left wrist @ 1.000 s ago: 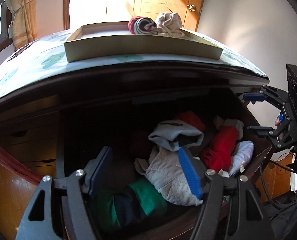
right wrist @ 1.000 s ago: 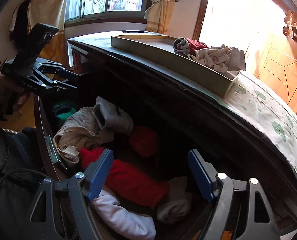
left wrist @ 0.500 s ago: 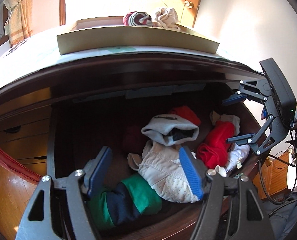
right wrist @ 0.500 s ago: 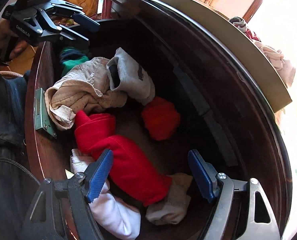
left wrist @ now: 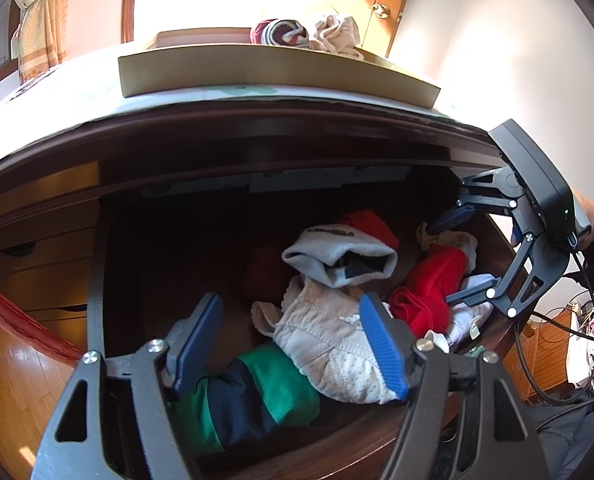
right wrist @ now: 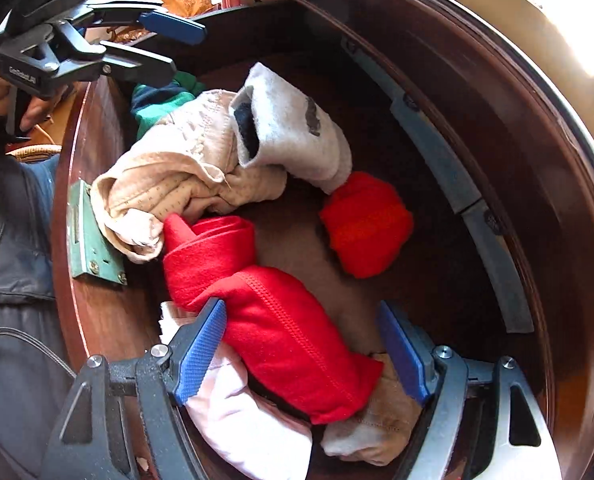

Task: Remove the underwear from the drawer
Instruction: 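Grasp the bright red garment in the drawer with the right gripper, then grasp the white lace underwear with the left gripper while the right holds the red garment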

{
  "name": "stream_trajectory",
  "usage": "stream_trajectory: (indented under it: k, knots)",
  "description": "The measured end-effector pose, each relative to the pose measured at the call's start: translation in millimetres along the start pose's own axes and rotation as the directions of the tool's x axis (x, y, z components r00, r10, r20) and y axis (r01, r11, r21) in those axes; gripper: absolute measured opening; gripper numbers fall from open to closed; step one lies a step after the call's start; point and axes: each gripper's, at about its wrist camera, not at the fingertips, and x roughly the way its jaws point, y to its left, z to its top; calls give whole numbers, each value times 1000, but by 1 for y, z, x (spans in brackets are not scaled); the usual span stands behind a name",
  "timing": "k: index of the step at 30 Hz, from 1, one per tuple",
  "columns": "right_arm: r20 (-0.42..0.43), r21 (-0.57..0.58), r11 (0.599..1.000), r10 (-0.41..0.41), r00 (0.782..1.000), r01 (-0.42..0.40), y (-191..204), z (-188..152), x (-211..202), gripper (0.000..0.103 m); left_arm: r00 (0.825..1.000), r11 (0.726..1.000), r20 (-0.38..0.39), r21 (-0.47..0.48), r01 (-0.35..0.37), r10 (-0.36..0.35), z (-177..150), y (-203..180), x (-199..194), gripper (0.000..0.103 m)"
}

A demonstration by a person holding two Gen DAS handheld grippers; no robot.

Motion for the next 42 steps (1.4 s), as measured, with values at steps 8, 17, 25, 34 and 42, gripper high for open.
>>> stream_trajectory:
  k: [8,17,25,34,42]
  knots:
    - [-30,11,1000,30,999,-29,-2,2,2,79,1000,1000,-2,-3,7,-7,-1,-2,1,74]
    - [-75,195,974,130,989,-113,-30,6,32,79,1000,1000,-22,-12,19,-19,-2,-5,6,76]
    - [-91,204,969,159,983,-138,-36,5,43,69,998,1000,-48,2,28,-27,-3,-10,12,76]
    - [15,232,972,46,999,-49,-22,-3,8,50,997,999,-75,11,37,-36,-1,-15,23,76]
    - [207,384,916,37,978,-116,-30,-48,-29,50,988,996,-131,21,81,-78,0,-29,39,76]
